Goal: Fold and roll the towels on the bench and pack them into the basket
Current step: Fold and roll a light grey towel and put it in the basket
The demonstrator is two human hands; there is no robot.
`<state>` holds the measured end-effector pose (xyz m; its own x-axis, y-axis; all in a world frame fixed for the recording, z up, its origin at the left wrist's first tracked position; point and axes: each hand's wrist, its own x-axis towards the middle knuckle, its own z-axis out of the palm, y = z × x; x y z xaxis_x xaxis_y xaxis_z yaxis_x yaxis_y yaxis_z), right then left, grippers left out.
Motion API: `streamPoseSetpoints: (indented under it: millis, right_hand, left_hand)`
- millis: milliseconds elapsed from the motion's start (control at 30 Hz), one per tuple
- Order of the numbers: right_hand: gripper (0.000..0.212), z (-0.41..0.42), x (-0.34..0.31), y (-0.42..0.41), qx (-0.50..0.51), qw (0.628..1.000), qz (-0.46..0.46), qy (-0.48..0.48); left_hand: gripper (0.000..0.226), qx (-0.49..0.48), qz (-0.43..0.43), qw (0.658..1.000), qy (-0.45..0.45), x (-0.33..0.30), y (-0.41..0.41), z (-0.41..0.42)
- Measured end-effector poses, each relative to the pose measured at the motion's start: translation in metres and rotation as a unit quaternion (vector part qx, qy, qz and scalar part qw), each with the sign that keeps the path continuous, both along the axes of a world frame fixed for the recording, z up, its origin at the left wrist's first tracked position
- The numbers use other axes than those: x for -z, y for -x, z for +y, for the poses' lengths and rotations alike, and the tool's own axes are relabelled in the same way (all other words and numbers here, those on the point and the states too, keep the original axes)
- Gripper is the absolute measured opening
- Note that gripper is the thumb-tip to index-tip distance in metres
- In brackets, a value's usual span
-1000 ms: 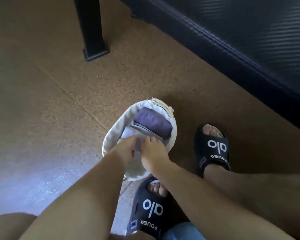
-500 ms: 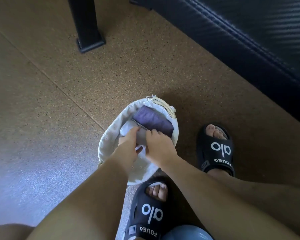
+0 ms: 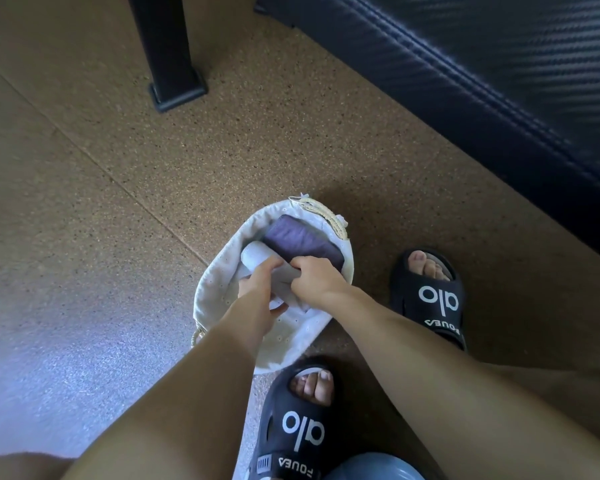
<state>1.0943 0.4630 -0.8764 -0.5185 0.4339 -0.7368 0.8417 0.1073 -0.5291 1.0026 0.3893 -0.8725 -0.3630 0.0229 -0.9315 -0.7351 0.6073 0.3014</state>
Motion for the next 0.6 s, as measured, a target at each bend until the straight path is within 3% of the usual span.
streamPoseSetpoints:
  millis: [100, 200, 233, 300, 333, 367, 500, 600]
  right_hand:
    - [0.035, 0.005, -0.006, 0.001, -0.028, 0.999, -0.016, 0.044]
    - [0.034, 0.004, -0.009, 0.004, -0.078, 0.995, -0.060, 0.004]
    - [0.031, -0.003, -0.010, 0.004, -0.101, 0.991, -0.069, -0.056]
    - [0.027, -0.025, -0.007, 0.000, -0.121, 0.952, -0.040, -0.278]
    - [0.031, -0.035, -0.008, -0.002, -0.139, 0.933, -0.031, -0.331]
    - [0.035, -0.042, -0.003, -0.006, -0.140, 0.920, -0.002, -0.367]
    - [0.036, -0.051, 0.010, -0.020, -0.108, 0.936, 0.057, -0.332]
    - [0.047, -0.051, 0.011, -0.019, -0.105, 0.947, 0.039, -0.301]
  left_hand:
    - [0.062, 0.012, -0.003, 1.000, 0.028, 0.006, 0.000, -0.003]
    - [0.066, 0.036, 0.010, 0.998, 0.055, 0.013, -0.002, -0.001]
    - [0.066, 0.042, 0.025, 0.997, 0.060, 0.014, -0.004, 0.001]
    - [0.047, 0.055, 0.068, 0.993, 0.073, 0.014, -0.006, 0.004]
    - [0.034, 0.008, 0.065, 0.996, 0.061, 0.012, -0.007, 0.009]
    - [0.032, 0.049, 0.065, 0.994, 0.070, 0.011, -0.006, 0.014]
    - [0.088, 0.159, 0.047, 0.981, 0.106, 0.043, 0.003, 0.014]
    - [0.091, 0.163, 0.072, 0.978, 0.105, 0.053, 0.007, 0.015]
